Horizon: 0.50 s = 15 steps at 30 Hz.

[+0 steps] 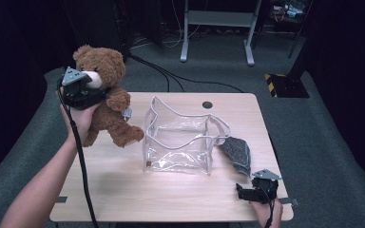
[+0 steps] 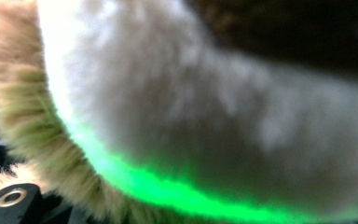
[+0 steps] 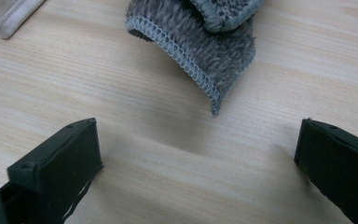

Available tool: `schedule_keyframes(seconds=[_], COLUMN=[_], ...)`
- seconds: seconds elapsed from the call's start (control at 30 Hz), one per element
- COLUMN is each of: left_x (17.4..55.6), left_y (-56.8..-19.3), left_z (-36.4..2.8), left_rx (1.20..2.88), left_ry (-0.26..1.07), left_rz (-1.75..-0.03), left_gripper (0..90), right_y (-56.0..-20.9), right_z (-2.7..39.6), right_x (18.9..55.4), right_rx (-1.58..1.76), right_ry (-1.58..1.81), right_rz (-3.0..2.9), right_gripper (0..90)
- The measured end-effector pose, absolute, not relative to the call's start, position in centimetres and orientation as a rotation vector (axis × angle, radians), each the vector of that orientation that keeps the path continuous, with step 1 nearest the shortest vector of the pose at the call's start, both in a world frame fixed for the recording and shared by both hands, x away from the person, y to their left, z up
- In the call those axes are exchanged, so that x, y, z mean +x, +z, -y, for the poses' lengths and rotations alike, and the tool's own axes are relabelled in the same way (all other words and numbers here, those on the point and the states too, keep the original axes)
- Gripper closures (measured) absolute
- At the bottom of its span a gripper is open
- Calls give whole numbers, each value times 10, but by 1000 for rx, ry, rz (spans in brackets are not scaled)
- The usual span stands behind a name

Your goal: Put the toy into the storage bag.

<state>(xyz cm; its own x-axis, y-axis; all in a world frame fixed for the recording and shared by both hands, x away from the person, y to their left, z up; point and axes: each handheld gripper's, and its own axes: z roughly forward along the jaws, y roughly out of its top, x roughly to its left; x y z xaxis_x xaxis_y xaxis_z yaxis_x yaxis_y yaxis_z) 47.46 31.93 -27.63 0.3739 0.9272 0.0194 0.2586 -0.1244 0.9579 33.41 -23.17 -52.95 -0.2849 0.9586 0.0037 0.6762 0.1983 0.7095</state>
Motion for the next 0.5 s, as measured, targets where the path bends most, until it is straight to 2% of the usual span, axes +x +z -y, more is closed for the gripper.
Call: schedule_keyframes(seconds=[0.5], left_x=[485], left_y=[-234], left_z=[-304], left_rx=[1600], left_ry=[878], left_rz=[-1040], left_gripper=[485], right_y=[-530], right_z=[232], right_x=[334], right_rx=[1521], right_ry=[851], right_rz=[-2036], right_gripper=[0])
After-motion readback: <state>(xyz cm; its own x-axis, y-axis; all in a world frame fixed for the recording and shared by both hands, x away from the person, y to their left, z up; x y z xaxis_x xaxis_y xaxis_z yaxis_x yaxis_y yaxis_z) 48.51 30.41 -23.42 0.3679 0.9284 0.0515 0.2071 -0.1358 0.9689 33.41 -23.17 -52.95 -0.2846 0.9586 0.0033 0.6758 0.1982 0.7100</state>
